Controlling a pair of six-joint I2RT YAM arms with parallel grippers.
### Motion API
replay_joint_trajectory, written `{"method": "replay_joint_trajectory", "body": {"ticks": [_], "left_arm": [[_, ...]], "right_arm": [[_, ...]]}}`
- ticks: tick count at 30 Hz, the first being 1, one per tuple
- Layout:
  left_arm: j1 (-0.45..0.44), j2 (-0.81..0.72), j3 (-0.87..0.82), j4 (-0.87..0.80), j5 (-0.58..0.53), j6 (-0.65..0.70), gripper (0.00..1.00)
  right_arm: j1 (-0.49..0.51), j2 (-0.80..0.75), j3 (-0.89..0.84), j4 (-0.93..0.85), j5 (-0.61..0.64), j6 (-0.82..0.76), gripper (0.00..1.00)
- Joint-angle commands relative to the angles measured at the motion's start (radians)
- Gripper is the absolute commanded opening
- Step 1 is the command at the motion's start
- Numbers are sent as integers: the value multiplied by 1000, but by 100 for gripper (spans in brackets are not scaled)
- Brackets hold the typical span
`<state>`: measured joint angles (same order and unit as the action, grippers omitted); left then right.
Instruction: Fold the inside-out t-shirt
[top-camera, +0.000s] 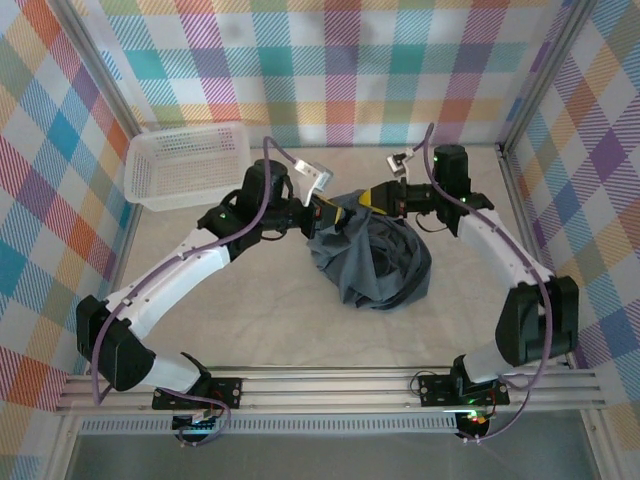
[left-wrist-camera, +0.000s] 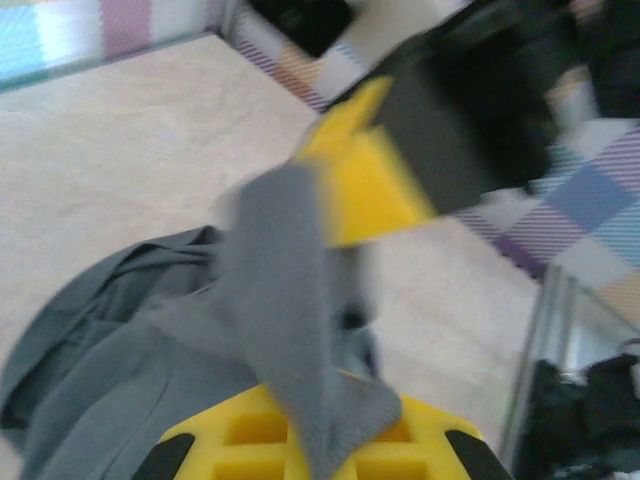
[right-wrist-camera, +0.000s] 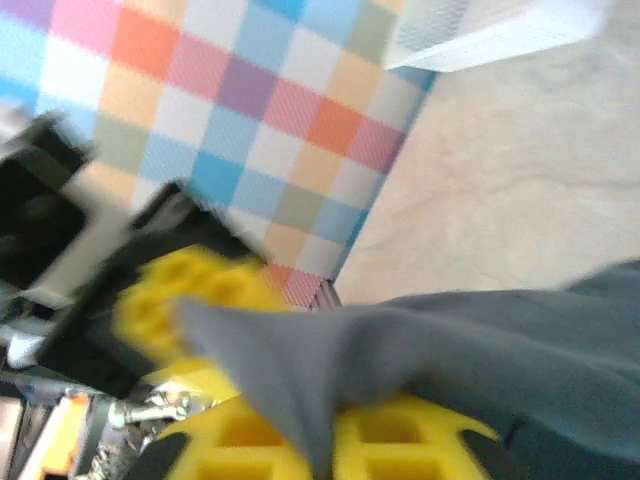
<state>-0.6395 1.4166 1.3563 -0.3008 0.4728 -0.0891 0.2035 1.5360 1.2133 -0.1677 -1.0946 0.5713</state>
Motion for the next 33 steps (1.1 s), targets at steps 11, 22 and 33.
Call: {"method": "replay_joint_trajectory", "body": {"ticks": [11,22,33], "left_arm": [[38,95,88,113,172,-368,0],[50,127,150,100,187,-377,0],[54,122,137,86,173,-377,0]], "right_arm": [[46,-404,-204,-133,401,12,38],[270,-357,-187,-99,793,-82,32],[275,-224,-124,-27,818,-63,35]]}}
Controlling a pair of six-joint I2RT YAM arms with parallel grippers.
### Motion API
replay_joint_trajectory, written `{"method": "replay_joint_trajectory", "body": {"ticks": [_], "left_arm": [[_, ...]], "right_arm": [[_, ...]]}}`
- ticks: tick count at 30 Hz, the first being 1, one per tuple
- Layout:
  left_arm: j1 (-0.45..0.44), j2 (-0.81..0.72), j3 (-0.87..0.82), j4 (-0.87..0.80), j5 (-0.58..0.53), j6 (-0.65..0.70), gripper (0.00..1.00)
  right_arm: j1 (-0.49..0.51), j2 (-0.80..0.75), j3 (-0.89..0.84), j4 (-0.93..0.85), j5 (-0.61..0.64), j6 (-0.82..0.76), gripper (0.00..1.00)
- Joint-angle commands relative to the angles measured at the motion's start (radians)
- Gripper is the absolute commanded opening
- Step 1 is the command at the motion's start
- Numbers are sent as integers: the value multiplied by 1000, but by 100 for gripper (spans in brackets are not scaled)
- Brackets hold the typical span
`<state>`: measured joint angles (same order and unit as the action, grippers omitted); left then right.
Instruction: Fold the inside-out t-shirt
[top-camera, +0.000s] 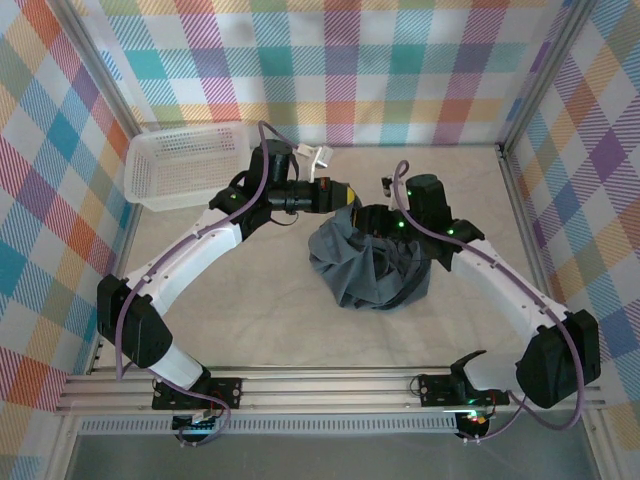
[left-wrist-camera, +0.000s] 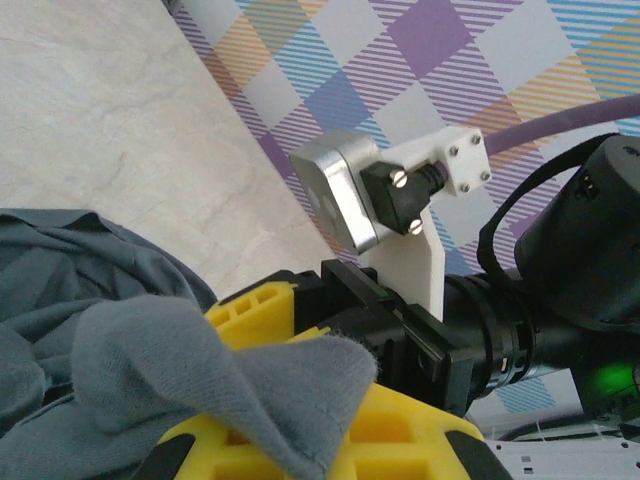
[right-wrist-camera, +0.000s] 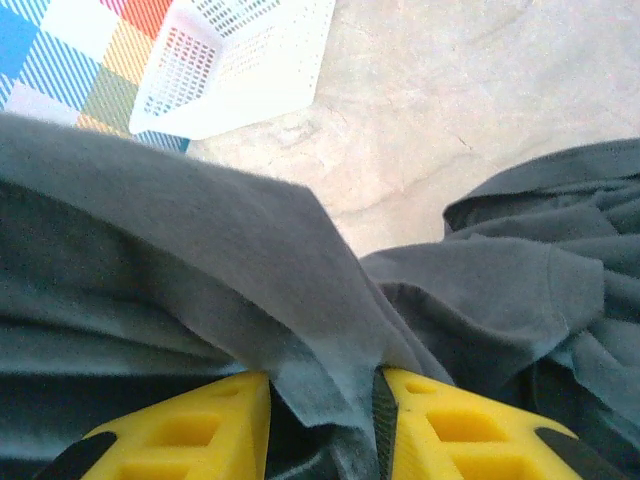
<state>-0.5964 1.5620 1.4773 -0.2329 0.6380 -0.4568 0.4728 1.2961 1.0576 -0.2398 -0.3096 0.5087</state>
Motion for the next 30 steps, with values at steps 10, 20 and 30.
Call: {"method": "replay_joint_trajectory", "body": {"ticks": [10,20,30], "left_arm": [[24,-40,12,-1,-23,-6,0],[166,-93,-93,-65,-102,21,0],[200,-81,-116,-79,-59,171,43]], "right_arm": [[6,96,109,-33,58,-59,23],[-98,-27,83,-187,-2,-63,0],[-167,10,50,78,-671,102,0]]}}
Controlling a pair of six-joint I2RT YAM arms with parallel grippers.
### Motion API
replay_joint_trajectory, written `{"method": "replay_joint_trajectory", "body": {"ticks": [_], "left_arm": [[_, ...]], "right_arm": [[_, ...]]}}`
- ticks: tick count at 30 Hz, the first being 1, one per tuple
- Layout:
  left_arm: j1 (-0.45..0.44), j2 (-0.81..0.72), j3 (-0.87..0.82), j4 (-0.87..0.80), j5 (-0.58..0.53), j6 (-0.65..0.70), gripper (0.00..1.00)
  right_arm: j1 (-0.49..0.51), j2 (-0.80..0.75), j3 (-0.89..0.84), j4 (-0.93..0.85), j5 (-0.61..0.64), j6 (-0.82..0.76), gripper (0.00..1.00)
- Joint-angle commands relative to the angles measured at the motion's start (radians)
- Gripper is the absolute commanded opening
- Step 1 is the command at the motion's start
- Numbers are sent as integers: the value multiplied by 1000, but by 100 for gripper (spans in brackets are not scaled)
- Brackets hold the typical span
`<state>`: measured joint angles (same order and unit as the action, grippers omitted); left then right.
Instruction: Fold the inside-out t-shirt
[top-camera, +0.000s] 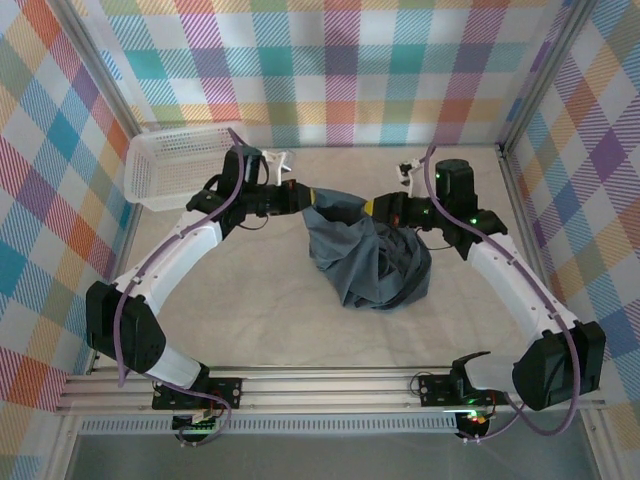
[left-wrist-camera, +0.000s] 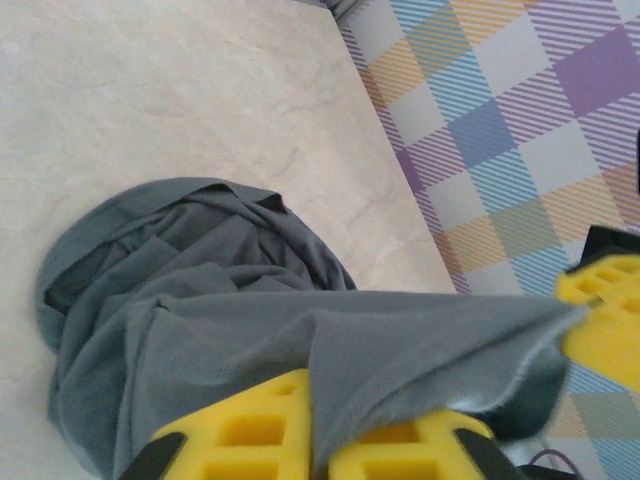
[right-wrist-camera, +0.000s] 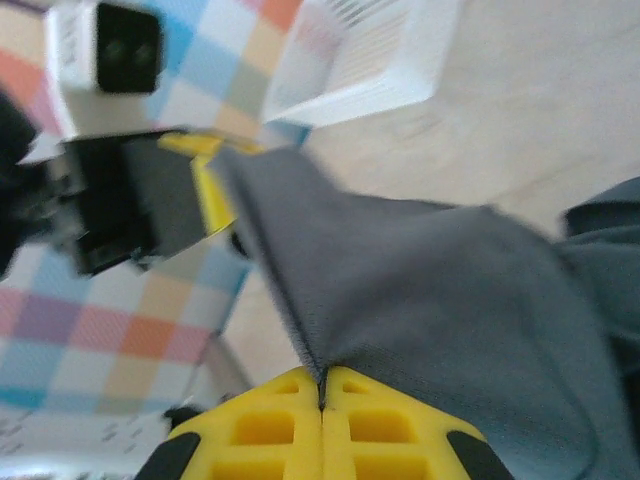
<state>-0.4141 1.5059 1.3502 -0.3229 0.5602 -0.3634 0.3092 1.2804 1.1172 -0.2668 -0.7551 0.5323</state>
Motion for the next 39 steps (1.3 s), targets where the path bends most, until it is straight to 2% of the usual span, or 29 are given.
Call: {"method": "replay_joint_trajectory", "body": {"ticks": [1,2,6,9,13,15,17,20,24,26,29,32,33,34,35,39], "left_arm": [[9,-33,21,-24,6,145,53],[-6,-41,30,-73,-22,235,59],[-114,-87,-15,-153,-134,599,71],[-181,-100,-43,-135,-177,734,77],[-190,-44,-5,-119,-287,734,80],[-188,7,40,-117,-377,680,88],[-173,66,99,-150,-375,610,91],[-146,169,198,-241,-288,472,92],[-109,306,321,-381,-80,309,80],[-106,343,346,-449,-87,256,74],[-102,333,330,-484,-103,218,58],[-83,272,278,-461,-122,177,33],[-71,252,258,-448,-122,165,21],[-57,229,235,-427,-110,152,5],[-42,207,212,-406,-97,137,0],[-5,139,148,-334,-63,95,0]], "right_arm": [[-3,27,0,87,-213,66,0],[-3,29,13,70,-201,52,0],[-2,51,44,49,-214,33,0],[-3,62,59,38,-229,20,0],[-1,59,62,36,-266,7,0],[3,55,67,24,-283,-13,0],[4,47,71,-1,-280,-34,0],[4,35,70,-26,-268,-58,0],[5,34,69,-40,-257,-67,0],[5,34,76,-62,-242,-79,0],[5,30,72,-73,-222,-90,0],[4,32,67,-91,-195,-97,0],[4,36,67,-94,-193,-98,0],[5,38,68,-96,-189,-98,0],[5,40,67,-98,-181,-99,0],[5,41,64,-123,-121,-106,0]]}}
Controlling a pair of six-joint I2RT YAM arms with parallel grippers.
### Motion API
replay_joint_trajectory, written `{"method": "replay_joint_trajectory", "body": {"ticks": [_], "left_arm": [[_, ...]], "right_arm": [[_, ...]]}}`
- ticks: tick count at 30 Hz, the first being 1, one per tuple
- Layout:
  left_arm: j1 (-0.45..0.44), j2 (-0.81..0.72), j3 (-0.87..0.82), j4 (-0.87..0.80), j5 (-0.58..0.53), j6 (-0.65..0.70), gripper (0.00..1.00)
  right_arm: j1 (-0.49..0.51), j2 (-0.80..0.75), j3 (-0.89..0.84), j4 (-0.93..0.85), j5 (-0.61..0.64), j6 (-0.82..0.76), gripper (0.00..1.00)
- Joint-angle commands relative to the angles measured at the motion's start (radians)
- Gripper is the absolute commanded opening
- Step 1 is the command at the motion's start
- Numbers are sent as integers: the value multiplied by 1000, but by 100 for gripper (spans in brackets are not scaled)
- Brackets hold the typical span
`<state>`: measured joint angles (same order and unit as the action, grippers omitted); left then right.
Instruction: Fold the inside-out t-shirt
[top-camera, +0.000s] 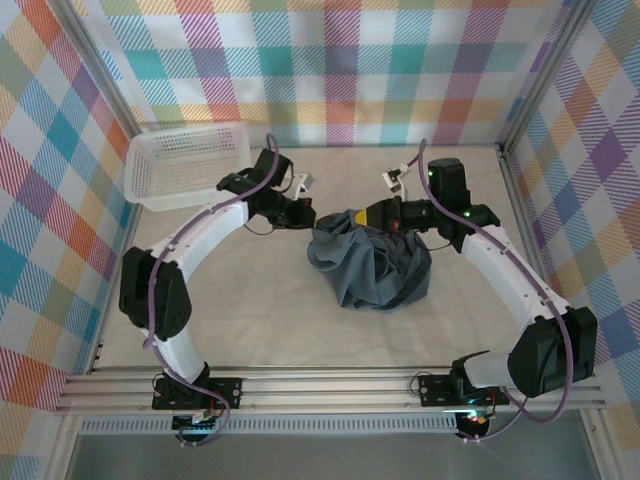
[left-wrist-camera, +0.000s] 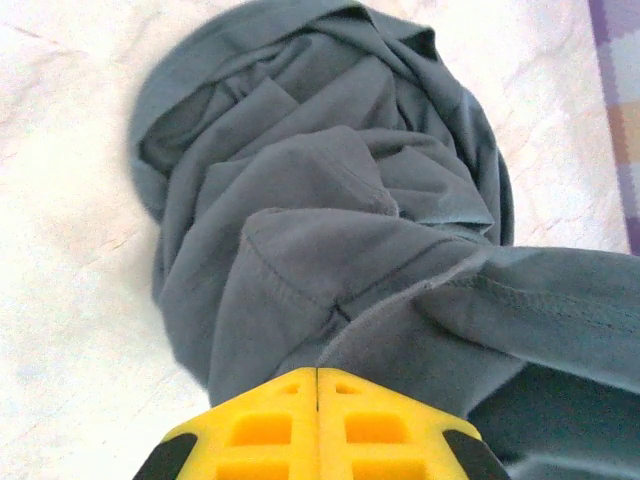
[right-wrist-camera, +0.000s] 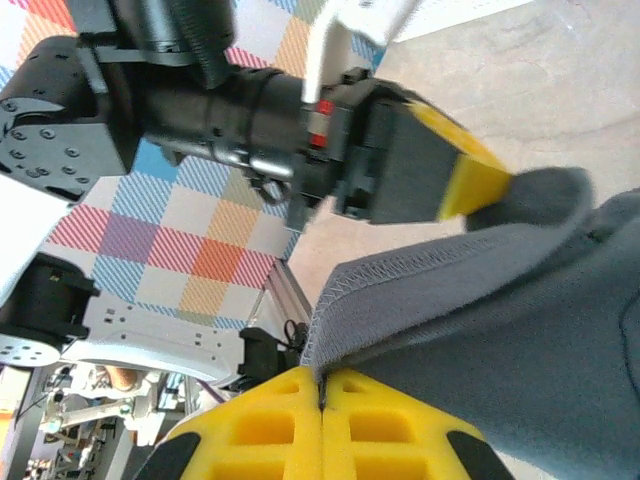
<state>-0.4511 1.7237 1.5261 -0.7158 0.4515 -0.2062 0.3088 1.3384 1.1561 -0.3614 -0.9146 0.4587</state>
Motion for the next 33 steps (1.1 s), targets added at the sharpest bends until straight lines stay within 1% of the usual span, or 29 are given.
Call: {"method": "replay_joint_trajectory", "body": {"ticks": [1,3,4,6,8,9,10,12,13,14,15,16,17,18,20,22,24,25,27,28,29,31,32,33], "left_arm": [[38,-92,-34,73,55,-68,0],[46,-125,-40,94,56,-77,0],[50,-146,-40,105,46,-79,0],[52,-191,-45,122,20,-79,0],[53,-245,-70,156,19,-64,0],[52,-265,-88,170,22,-55,0],[52,-285,-113,186,24,-46,0],[52,-311,-163,210,37,-39,0],[52,-317,-185,221,56,-39,0],[51,-317,-200,224,80,-41,0],[48,-316,-209,225,94,-43,0],[45,-318,-214,224,102,-44,0],[42,-319,-223,224,102,-44,0],[40,-325,-227,226,97,-43,0],[40,-337,-230,217,72,-33,0],[41,-353,-229,195,23,-21,0],[44,-385,-229,163,-64,-16,0],[49,-417,-240,141,-151,-18,0],[62,-511,-296,100,-424,-54,0],[85,-572,-343,76,-581,-88,0],[128,-645,-393,57,-683,-122,0],[218,-750,-471,22,-771,-150,0],[252,-788,-499,3,-803,-154,0],[268,-807,-513,-15,-834,-154,0]], "right_arm": [[5,-18,22,-40,62,-38,0],[5,-20,10,-71,130,-49,2],[4,-25,-5,-91,185,-56,2],[4,-40,-59,-115,291,-66,2],[5,-56,-129,-134,388,-60,2],[4,-63,-154,-135,405,-61,3],[5,-69,-178,-133,410,-63,7],[6,-78,-196,-129,369,-57,13],[6,-83,-192,-127,325,-55,17],[10,-90,-181,-121,292,-55,24],[19,-97,-168,-124,280,-62,30],[36,-105,-150,-124,294,-81,35],[73,-109,-124,-137,357,-125,42],[105,-109,-107,-142,405,-164,45],[151,-92,-81,-126,473,-219,46],[158,-50,-46,-100,464,-196,47],[158,-28,-18,-89,457,-172,48],[158,-25,-11,-82,475,-159,48],[158,-42,-17,-78,551,-137,49],[158,-60,-26,-81,607,-126,50],[157,-81,-39,-87,668,-114,51],[154,-124,-71,-91,782,-90,57],[151,-145,-92,-91,853,-66,60],[148,-160,-110,-91,917,-36,61]]}}
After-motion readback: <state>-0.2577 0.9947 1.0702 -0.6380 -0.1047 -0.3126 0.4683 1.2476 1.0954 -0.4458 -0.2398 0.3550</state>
